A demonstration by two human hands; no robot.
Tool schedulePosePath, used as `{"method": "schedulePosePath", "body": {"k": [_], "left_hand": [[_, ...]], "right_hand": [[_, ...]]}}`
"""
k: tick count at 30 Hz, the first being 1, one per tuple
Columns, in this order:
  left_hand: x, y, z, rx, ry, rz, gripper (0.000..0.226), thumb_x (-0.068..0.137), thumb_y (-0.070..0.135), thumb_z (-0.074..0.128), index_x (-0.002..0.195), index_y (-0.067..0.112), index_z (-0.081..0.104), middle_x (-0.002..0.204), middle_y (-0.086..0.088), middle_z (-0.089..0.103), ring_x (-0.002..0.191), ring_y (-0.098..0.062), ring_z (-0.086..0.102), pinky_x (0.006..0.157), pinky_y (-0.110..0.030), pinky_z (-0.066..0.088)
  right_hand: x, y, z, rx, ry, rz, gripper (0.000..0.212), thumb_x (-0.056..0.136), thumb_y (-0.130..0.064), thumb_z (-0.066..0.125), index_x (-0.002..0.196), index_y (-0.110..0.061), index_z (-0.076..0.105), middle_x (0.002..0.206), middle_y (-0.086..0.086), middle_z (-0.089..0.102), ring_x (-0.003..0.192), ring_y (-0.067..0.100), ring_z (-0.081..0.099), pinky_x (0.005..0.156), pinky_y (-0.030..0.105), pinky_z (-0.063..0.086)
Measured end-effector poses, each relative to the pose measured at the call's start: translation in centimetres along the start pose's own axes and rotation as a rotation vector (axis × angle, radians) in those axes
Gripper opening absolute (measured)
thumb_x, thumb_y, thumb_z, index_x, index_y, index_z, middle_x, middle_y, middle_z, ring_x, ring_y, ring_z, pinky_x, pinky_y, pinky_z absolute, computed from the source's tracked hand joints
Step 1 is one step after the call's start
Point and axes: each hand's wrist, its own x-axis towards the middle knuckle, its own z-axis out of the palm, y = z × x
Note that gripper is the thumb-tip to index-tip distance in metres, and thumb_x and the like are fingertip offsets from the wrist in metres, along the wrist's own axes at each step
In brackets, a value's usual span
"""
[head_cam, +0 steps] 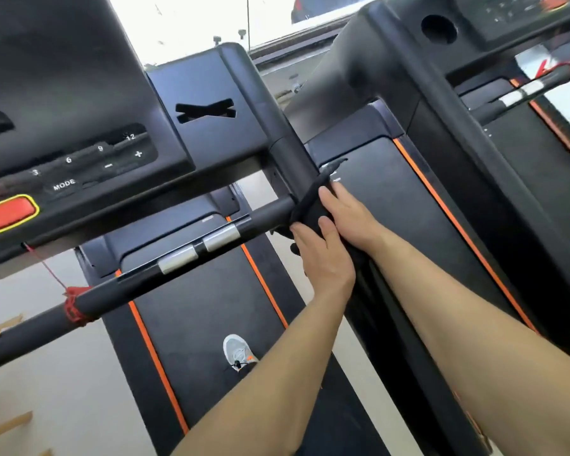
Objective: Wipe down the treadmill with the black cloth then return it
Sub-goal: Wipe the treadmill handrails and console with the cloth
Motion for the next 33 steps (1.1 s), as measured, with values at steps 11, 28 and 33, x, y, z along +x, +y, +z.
{"method": "schedulePosePath", "body": {"k": [11,28,33], "left_hand": [[-8.1,-3.9,1.2,0.057,0.019,0.043,0.075,0.100,0.039,0.053,0.159,0.024,0.010,0.162,0.008,0.025,0.139,0.003,0.026,0.104,-0.007,0.019],[-11.7,-6.8,3.1,-0.143,0.061,-0.011,0.088,0.075,0.067,0.059,0.152,0.046,0.022,0.150,0.007,0.047,0.134,-0.012,0.048,0.113,-0.041,0.039],[-6.4,-4.5,2.4,-0.131,0.077,0.015,0.095,0.071,0.066,0.063,0.153,0.038,0.025,0.143,0.001,0.054,0.126,-0.019,0.056,0.108,-0.044,0.045]], "right_hand": [[-7.4,10.5,-1.8,0.303,-0.170,0.096,0.041,0.091,-0.058,0.049,0.113,-0.028,0.067,0.111,-0.011,0.070,0.111,0.008,0.062,0.113,0.047,0.039],[-10.8,14.6,-2.5,0.697,-0.313,0.267,0.045,0.098,-0.046,0.053,0.129,-0.016,0.065,0.119,0.005,0.073,0.113,0.020,0.068,0.105,0.039,0.048],[-8.3,9.8,-2.9,0.584,-0.287,0.221,0.042,0.095,-0.053,0.056,0.110,-0.017,0.074,0.099,0.005,0.078,0.092,0.020,0.074,0.084,0.034,0.059]]}}
